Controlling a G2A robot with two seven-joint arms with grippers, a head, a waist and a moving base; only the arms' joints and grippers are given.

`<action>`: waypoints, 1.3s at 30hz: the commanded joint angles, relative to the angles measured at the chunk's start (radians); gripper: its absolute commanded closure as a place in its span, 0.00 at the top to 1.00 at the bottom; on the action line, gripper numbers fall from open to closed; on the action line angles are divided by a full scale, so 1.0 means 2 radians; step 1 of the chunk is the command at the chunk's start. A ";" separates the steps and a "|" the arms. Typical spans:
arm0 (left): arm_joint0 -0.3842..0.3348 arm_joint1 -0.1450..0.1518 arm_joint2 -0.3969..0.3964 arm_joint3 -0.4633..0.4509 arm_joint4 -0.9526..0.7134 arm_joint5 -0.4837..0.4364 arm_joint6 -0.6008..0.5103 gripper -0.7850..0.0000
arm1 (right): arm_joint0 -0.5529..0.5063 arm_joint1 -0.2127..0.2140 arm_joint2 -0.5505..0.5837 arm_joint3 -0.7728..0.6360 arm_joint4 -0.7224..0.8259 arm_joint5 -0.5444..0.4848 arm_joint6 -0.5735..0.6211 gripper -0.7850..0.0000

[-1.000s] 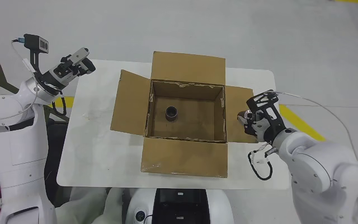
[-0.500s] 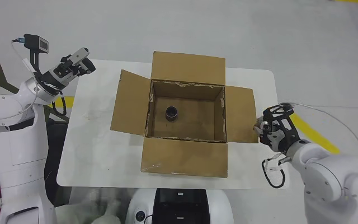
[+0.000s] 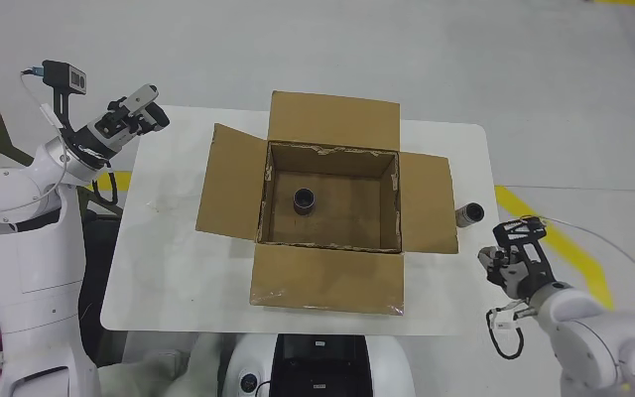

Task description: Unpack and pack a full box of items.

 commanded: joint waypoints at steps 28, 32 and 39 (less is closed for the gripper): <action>0.000 0.000 0.000 0.000 0.000 0.000 0.000 1.00 | 0.060 0.001 -0.079 0.182 -0.007 0.017 -0.114 0.00; 0.000 0.000 0.000 0.000 0.000 0.000 0.000 1.00 | 0.079 0.001 -0.091 0.207 -0.015 0.020 -0.123 0.00; 0.000 0.000 0.000 0.000 0.000 0.000 0.000 1.00 | 0.103 0.002 -0.099 0.237 -0.019 0.029 -0.138 0.00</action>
